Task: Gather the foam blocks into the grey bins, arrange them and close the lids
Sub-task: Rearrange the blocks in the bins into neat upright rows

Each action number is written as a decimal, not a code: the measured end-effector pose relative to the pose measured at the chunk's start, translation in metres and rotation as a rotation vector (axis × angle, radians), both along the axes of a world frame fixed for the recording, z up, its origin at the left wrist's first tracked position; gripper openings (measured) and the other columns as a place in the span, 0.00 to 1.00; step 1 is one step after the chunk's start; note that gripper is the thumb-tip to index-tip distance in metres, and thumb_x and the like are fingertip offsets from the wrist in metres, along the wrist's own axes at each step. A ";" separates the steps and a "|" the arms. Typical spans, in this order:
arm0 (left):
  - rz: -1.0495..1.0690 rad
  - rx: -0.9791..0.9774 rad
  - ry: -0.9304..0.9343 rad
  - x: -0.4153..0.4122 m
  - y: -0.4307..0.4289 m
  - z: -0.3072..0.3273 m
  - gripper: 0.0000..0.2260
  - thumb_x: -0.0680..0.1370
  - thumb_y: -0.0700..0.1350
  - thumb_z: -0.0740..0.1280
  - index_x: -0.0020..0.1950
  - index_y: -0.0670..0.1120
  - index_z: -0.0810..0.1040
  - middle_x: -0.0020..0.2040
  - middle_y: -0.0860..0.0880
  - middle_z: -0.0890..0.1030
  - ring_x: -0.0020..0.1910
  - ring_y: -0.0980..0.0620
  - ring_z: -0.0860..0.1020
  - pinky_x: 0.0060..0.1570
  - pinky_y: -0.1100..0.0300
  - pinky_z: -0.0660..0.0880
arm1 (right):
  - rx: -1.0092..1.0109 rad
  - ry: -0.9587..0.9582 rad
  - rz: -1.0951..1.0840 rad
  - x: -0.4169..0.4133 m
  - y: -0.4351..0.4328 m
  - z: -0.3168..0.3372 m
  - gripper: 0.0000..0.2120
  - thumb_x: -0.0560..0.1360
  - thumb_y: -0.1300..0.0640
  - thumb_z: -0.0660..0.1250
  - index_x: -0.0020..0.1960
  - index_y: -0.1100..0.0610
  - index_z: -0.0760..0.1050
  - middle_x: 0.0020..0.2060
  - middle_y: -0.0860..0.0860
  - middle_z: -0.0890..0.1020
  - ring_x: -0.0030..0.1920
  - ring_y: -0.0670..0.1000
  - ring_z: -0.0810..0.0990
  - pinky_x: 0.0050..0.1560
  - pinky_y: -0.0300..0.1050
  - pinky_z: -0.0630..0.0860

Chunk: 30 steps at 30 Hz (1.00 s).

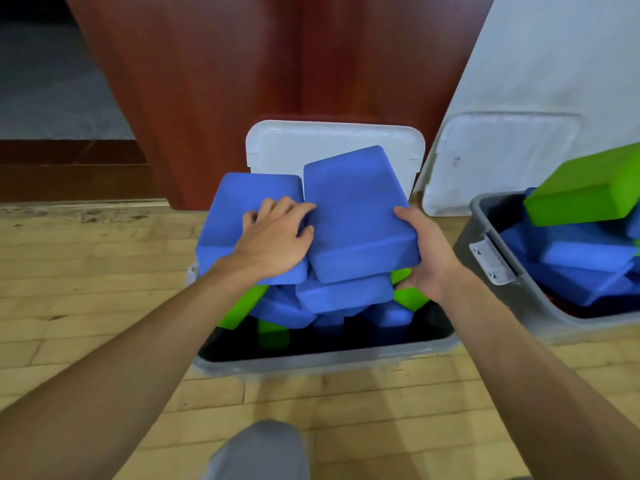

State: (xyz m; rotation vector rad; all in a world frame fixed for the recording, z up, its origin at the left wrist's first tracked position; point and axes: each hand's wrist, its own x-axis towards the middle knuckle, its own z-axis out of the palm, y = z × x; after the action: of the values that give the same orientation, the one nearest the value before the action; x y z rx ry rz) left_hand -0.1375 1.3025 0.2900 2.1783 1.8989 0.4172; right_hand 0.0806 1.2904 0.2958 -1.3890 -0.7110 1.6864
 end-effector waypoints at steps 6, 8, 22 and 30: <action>-0.051 -0.106 -0.050 -0.002 0.003 0.004 0.19 0.81 0.53 0.54 0.73 0.54 0.64 0.70 0.53 0.70 0.70 0.48 0.59 0.67 0.49 0.54 | 0.197 -0.326 -0.324 -0.023 -0.005 0.019 0.04 0.74 0.52 0.68 0.41 0.51 0.78 0.40 0.47 0.83 0.37 0.45 0.79 0.36 0.38 0.73; 0.011 -0.165 -0.194 -0.007 0.007 0.007 0.17 0.81 0.51 0.56 0.69 0.52 0.69 0.68 0.50 0.71 0.69 0.45 0.64 0.66 0.50 0.59 | 0.240 -0.409 -0.379 -0.029 -0.005 0.024 0.09 0.74 0.53 0.68 0.36 0.52 0.76 0.35 0.46 0.79 0.35 0.47 0.76 0.34 0.38 0.70; 0.478 -0.263 -1.116 -0.085 0.011 0.014 0.29 0.69 0.71 0.64 0.60 0.52 0.78 0.57 0.54 0.82 0.56 0.52 0.81 0.63 0.49 0.73 | 0.074 -0.286 0.100 -0.090 0.033 0.021 0.14 0.76 0.44 0.64 0.54 0.53 0.78 0.47 0.49 0.83 0.49 0.53 0.82 0.52 0.55 0.81; 0.326 -0.367 -1.248 -0.082 0.004 0.008 0.19 0.77 0.57 0.65 0.65 0.52 0.75 0.58 0.54 0.82 0.53 0.56 0.82 0.51 0.60 0.76 | -0.049 0.041 0.211 -0.101 0.024 -0.013 0.21 0.76 0.35 0.60 0.61 0.46 0.77 0.55 0.47 0.83 0.55 0.51 0.81 0.58 0.57 0.77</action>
State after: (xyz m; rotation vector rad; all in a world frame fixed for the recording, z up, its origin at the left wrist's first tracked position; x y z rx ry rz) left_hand -0.2192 1.3067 0.2982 0.8996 1.3609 1.0505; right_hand -0.0205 1.3142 0.2824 -1.3472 -0.8221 1.9021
